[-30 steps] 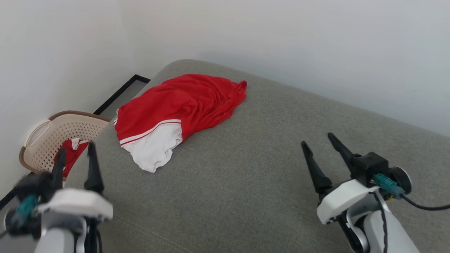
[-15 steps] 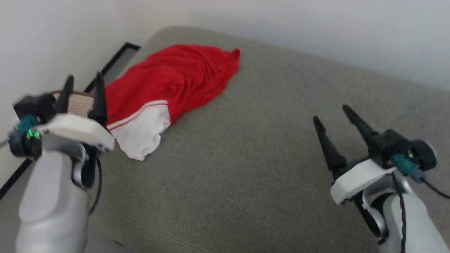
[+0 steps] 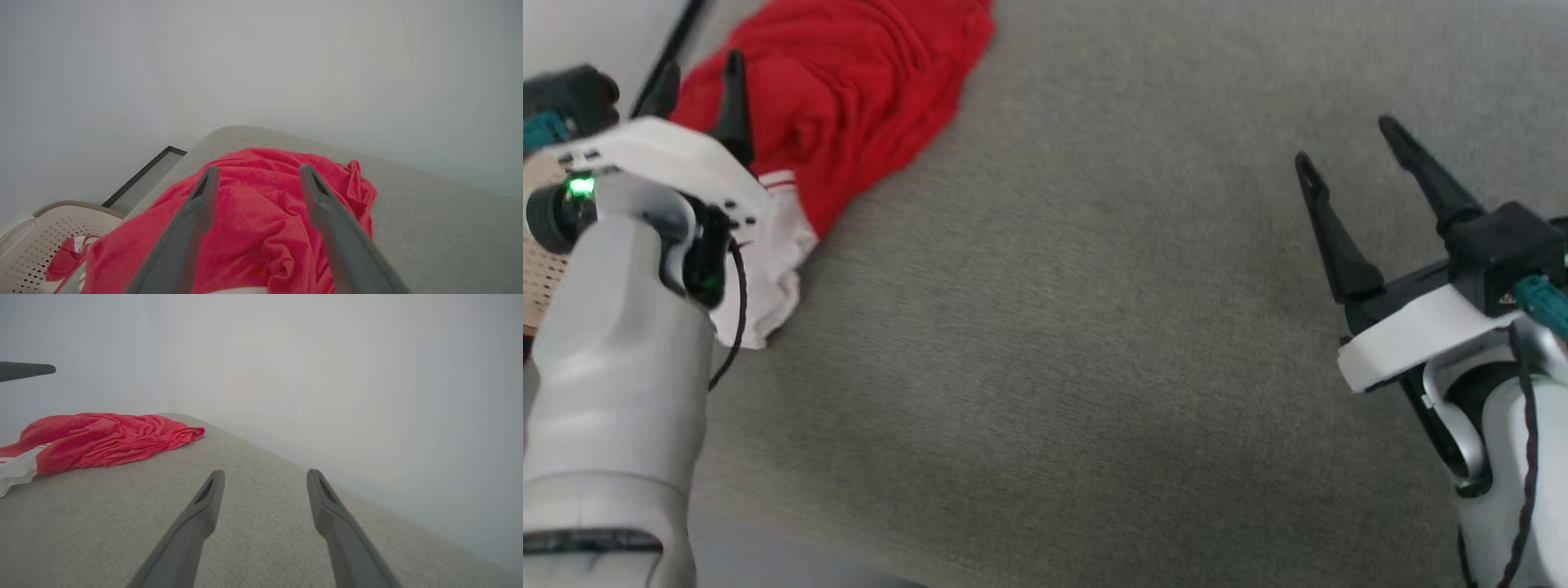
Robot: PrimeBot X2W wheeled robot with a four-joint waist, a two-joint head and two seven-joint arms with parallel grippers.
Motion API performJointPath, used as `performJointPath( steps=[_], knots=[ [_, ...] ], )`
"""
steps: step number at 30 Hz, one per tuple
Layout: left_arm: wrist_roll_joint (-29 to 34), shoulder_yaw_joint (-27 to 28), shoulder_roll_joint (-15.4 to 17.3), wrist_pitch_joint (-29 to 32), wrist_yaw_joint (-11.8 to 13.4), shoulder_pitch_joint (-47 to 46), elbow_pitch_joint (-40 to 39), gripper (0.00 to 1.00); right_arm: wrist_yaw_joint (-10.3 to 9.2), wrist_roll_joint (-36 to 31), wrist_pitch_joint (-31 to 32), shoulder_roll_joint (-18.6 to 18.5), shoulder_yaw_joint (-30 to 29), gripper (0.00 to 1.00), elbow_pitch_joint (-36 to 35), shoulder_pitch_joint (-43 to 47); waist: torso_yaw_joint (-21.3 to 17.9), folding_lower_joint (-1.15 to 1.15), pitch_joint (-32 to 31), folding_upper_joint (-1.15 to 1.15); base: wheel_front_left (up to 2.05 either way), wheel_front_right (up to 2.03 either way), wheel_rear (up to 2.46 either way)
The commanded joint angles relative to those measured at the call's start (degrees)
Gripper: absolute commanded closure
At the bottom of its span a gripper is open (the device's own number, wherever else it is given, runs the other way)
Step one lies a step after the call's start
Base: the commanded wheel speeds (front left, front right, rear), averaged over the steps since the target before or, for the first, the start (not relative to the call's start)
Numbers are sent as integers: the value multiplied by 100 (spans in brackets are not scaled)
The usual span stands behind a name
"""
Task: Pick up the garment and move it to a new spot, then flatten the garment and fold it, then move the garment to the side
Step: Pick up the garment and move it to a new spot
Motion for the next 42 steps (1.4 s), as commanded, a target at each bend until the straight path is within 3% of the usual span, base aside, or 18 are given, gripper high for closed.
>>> performJointPath(
  steps=[1, 10, 16, 22, 24, 32, 42],
  knots=[
    [-208, -74, 37, 132, -24, -290, 215, 0, 0, -25, 78, -56, 13, 0, -125, -123, -254, 0, 534, 0, 0, 0, 0],
    [-940, -317, 196, 1209, -27, -960, 1065, 0, 0, -52, 299, -136, 137, 0, -422, -334, -415, 0, 1124, 0, 0, 0, 0],
    [-1302, -400, 205, 2436, -27, -1076, 1686, 0, 0, -12, 394, -135, 216, 0, -545, -439, -549, 0, 1263, 0, 0, 0, 0],
    [-1427, -391, 124, 3358, 193, -931, 1932, 0, 0, 1, 469, -122, 224, 0, -644, -474, -658, 0, 1275, 0, 0, 0, 0],
    [-1418, -408, 155, 3340, 223, -923, 1952, 100, 0, -4, 490, -113, 205, 0, -661, -459, -676, 0, 1273, 0, 0, 0, 0],
    [-1262, -557, 451, 3007, 78, -1293, 1838, 100, 0, -1, 329, -8, -44, 0, -542, -274, -554, 0, 987, 0, 0, 0, 0],
    [-1013, -939, 719, 2547, -13, -1560, 1585, 100, 0, 107, -66, 383, -345, 0, -93, 16, -413, 0, 111, 0, 0, 0, 0]
  ],
)
